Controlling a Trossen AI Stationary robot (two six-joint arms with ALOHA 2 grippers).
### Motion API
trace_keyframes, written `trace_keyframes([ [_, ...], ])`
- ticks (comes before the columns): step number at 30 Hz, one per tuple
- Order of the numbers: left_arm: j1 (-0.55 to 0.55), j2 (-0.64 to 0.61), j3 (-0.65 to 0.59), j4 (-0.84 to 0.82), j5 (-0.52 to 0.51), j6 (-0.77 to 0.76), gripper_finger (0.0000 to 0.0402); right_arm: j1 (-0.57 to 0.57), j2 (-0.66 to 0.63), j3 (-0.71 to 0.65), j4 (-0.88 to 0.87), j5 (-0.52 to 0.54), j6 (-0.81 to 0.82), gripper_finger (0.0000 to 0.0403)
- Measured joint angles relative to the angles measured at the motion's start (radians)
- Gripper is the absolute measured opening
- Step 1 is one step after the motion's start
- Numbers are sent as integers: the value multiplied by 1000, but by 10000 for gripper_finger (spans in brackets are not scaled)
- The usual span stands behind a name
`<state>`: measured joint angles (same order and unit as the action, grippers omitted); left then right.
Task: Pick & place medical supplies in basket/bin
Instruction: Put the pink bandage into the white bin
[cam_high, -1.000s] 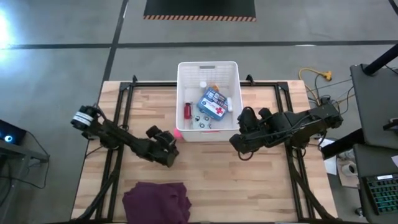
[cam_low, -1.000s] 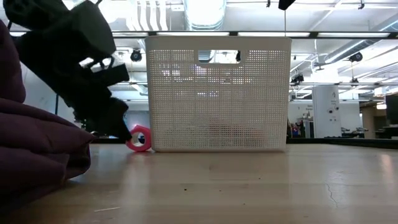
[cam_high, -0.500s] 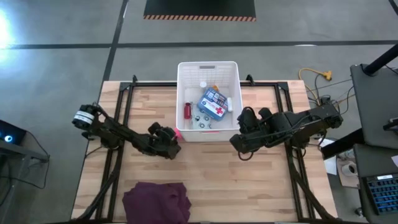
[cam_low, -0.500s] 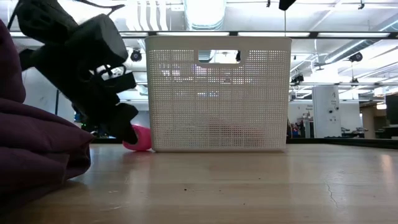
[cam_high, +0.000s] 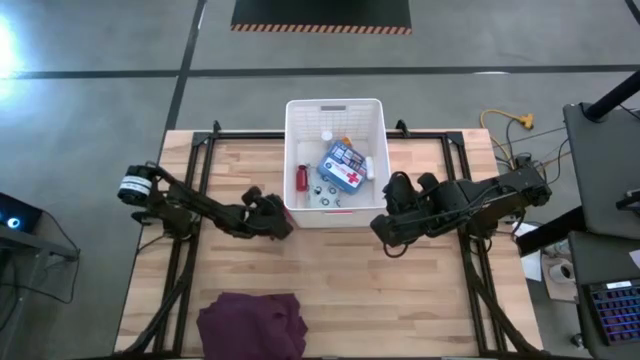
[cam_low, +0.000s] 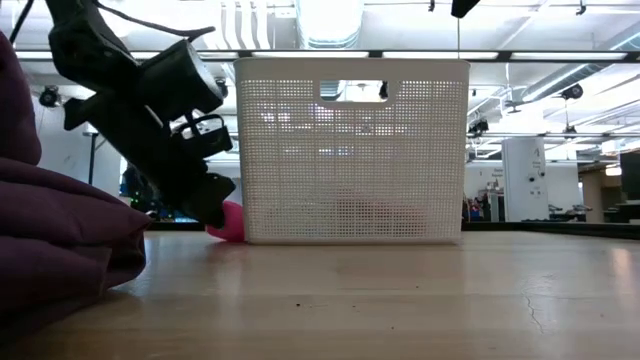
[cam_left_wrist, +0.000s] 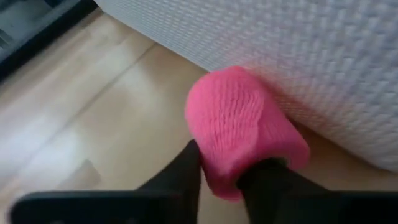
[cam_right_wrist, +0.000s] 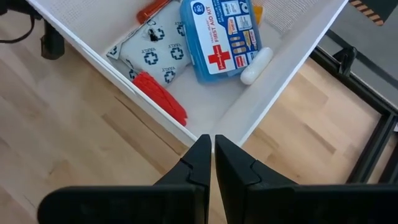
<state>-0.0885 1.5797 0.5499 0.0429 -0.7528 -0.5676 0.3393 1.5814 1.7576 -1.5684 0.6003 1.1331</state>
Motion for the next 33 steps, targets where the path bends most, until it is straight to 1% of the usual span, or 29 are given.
trace_keyframes([
  [3,1,-16,2,-49,-11,30,28,0,0,0,-3,0,19,13],
  [4,1,-31,3,-82,-5,31,17,0,0,0,-3,0,20,13],
  [7,-12,-129,2,-245,25,-1,12,0,0,0,-3,0,20,13],
  [10,-35,-298,34,-489,15,-75,11,0,0,0,-3,2,23,13],
  [13,-88,-506,127,-767,-48,-194,10,0,0,0,-3,13,35,13],
  [14,-111,-571,165,-814,-69,-220,10,0,0,0,-3,21,38,13],
  [15,-133,-636,205,-814,-97,-222,10,0,0,0,-3,29,38,13],
  [16,-153,-693,242,-777,-126,-204,10,0,0,0,-3,36,38,13],
  [17,-167,-743,273,-705,-150,-149,9,-3,0,0,-3,45,39,13],
  [19,-164,-793,305,-463,-161,61,9,-9,0,0,-3,58,39,13],
  [21,-125,-784,316,-226,-138,301,8,-20,0,0,-3,64,38,13],
  [22,-86,-760,325,-145,-114,396,8,-24,0,0,-3,71,38,13],
  [23,-32,-730,339,-101,-85,448,8,-29,0,0,-3,77,37,13],
  [24,31,-684,353,-95,-29,456,8,-35,0,0,-3,81,36,13],
  [25,100,-631,362,-98,61,427,8,-38,-1,0,-3,81,35,13],
  [26,165,-576,367,-113,173,382,8,-41,-1,0,-3,81,35,13],
  [27,227,-520,376,-99,305,345,9,-45,-1,0,-2,81,32,13],
  [29,321,-393,418,-23,573,324,17,-46,-2,0,-3,71,19,13],
  [30,351,-333,433,-49,652,319,24,-46,-2,0,-3,55,11,13],
  [31,366,-285,462,-75,718,310,33,-46,-2,0,-3,41,4,13],
  [32,374,-248,521,-83,743,302,45,-46,-2,0,-2,29,4,13],
  [33,379,-216,580,-93,744,304,58,-44,-2,0,-3,24,8,13],
])
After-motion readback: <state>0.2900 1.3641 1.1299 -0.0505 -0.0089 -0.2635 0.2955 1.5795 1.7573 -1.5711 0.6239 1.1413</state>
